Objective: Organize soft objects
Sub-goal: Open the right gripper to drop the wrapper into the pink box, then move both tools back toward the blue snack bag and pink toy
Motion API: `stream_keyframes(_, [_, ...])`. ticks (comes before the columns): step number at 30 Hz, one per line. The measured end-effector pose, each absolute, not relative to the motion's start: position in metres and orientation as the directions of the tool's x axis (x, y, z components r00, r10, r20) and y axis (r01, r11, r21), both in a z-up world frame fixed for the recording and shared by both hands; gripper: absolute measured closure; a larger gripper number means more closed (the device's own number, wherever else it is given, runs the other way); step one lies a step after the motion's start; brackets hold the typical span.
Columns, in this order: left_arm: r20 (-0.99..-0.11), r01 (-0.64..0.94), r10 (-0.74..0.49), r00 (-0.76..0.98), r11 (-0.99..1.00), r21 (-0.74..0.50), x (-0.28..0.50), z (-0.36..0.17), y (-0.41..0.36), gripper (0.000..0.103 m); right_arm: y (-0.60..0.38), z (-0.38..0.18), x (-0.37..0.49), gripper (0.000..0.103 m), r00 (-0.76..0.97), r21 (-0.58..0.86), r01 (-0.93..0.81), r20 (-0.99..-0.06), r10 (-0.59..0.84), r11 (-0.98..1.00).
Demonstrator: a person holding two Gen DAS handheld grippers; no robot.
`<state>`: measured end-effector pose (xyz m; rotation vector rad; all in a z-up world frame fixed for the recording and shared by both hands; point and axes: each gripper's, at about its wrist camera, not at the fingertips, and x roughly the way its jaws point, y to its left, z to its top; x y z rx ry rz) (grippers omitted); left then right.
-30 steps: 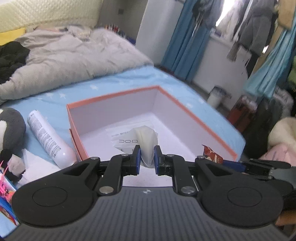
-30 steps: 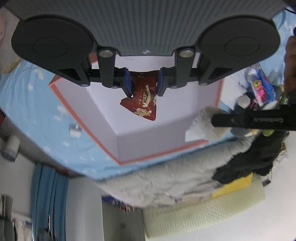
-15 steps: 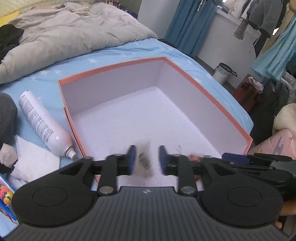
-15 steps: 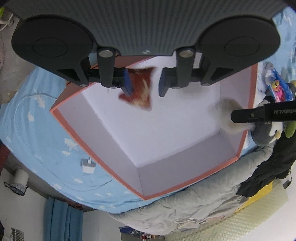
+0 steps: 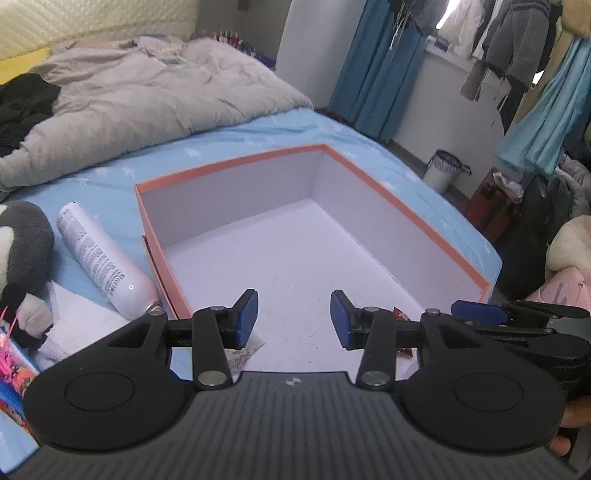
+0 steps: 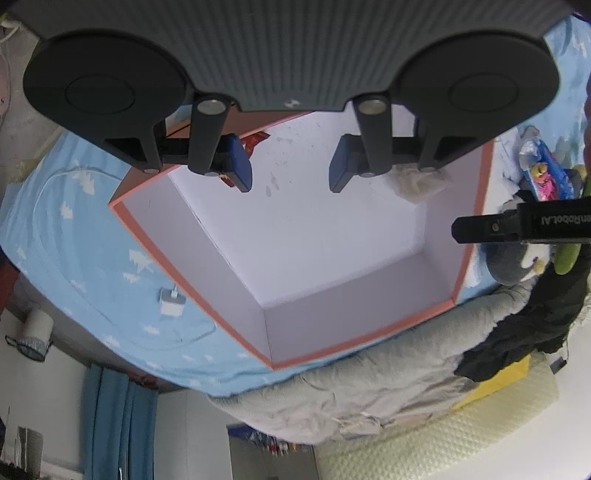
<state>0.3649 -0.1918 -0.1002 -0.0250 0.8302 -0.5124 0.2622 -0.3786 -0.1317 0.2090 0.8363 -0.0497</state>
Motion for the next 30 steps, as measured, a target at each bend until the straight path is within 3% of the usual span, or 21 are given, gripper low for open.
stream_keyframes(19, [-0.551,0.421,-0.459,0.696,0.884,-0.204,0.248,-0.067,-0.136,0.054,-0.345,-0.092,0.188,0.054,0.797,0.19,0.05,-0.599,0.075,0.98])
stream_keyframes(30, [-0.542,0.296,-0.377,0.751,0.926,-0.233,0.199,-0.072,-0.093,0.054,-0.321,-0.089,0.152,0.054,0.803,0.205,-0.022,-0.58,0.14,0.979])
